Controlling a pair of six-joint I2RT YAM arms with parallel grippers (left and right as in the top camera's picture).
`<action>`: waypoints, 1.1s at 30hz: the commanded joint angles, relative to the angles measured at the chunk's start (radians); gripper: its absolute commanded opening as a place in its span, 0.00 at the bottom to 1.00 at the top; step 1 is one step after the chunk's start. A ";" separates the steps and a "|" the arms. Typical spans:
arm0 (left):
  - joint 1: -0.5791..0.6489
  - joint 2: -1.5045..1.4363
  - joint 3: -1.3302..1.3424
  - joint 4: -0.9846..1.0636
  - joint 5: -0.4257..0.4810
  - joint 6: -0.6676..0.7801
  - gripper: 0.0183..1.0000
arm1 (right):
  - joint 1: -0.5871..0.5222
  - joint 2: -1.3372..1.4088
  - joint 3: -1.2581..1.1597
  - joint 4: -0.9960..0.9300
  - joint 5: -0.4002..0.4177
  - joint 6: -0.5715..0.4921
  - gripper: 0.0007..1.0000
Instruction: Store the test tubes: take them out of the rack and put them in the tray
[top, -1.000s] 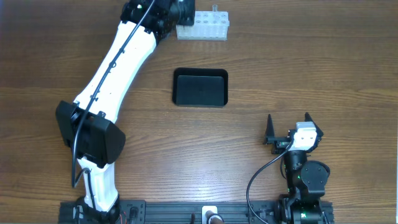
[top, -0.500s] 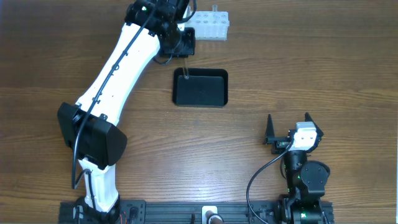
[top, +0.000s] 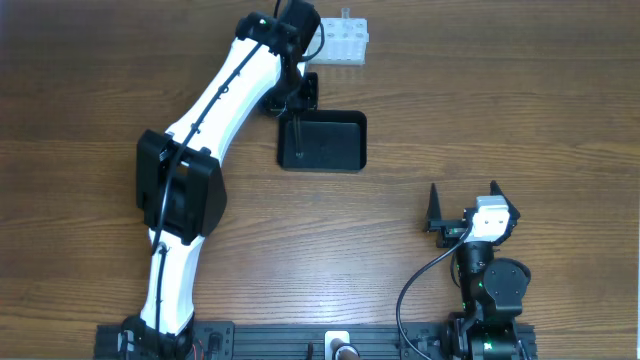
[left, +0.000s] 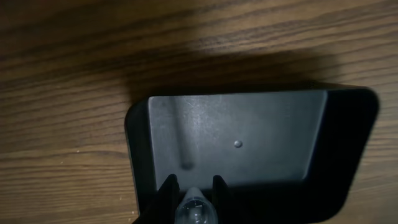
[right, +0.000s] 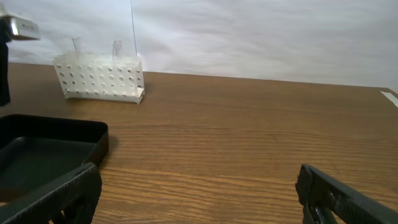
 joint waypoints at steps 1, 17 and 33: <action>0.002 0.043 0.007 -0.001 0.017 -0.014 0.06 | -0.006 -0.010 -0.005 -0.004 0.010 0.006 0.99; 0.002 0.140 0.007 0.000 0.017 -0.014 0.06 | -0.006 -0.010 -0.005 -0.004 0.009 0.006 0.99; 0.003 0.154 0.007 0.051 0.018 -0.014 0.36 | -0.006 -0.010 -0.005 -0.004 0.009 0.006 0.99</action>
